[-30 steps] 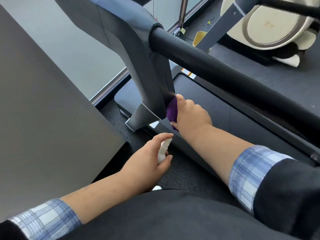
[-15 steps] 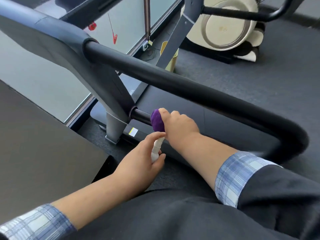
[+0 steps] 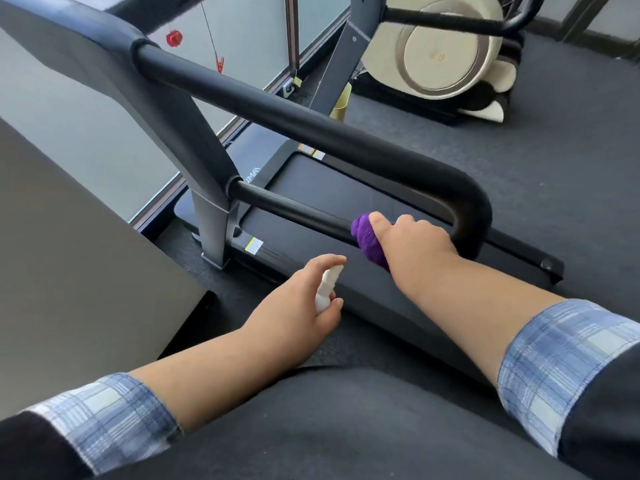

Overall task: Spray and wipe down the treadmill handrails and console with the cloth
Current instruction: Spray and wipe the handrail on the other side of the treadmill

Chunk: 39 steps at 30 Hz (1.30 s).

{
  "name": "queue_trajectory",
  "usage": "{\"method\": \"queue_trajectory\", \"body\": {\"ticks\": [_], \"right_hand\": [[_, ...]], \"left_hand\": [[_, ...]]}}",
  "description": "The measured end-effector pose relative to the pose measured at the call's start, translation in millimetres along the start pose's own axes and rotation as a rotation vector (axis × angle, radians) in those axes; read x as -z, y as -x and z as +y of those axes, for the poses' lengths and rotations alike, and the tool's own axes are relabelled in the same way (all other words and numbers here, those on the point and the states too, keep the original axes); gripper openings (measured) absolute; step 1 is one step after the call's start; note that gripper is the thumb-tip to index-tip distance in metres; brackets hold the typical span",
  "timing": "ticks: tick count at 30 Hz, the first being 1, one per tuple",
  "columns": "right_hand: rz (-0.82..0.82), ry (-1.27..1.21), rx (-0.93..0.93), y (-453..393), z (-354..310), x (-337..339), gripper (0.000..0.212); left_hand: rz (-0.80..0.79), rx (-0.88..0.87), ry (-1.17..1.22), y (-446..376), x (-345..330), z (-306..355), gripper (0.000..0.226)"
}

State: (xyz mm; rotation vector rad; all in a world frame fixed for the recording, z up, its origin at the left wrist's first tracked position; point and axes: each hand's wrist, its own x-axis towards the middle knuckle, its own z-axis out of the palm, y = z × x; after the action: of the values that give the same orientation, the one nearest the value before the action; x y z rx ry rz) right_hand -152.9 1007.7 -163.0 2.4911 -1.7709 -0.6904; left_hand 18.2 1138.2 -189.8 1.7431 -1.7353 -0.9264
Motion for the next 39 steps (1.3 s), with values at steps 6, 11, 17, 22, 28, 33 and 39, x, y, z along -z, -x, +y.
{"method": "queue_trajectory", "body": {"ticks": [6,11,17,22,28,33,39], "right_hand": [[-0.135,0.091,-0.036,-21,-6,11,0.044],[-0.117,0.123,-0.013,-8,0,-2,0.071],[0.122,0.189,0.06,2,-4,-25,0.106],[0.185,0.068,0.037,-8,-11,-32,0.109],[0.255,-0.008,0.012,-37,-38,-32,0.104],[0.284,-0.063,0.018,-71,-87,-16,0.103],[0.286,-0.14,0.022,-116,-159,12,0.095]], "left_hand": [[0.024,0.022,-0.03,20,-11,12,0.054],[0.036,0.011,-0.07,31,-17,15,0.054],[0.072,0.037,-0.051,34,-7,1,0.054],[0.055,0.028,-0.057,26,-1,-11,0.055],[0.039,0.001,-0.063,8,27,-36,0.054],[0.043,-0.02,-0.099,-7,76,-71,0.054],[0.051,-0.015,-0.143,-27,143,-120,0.055]]}}
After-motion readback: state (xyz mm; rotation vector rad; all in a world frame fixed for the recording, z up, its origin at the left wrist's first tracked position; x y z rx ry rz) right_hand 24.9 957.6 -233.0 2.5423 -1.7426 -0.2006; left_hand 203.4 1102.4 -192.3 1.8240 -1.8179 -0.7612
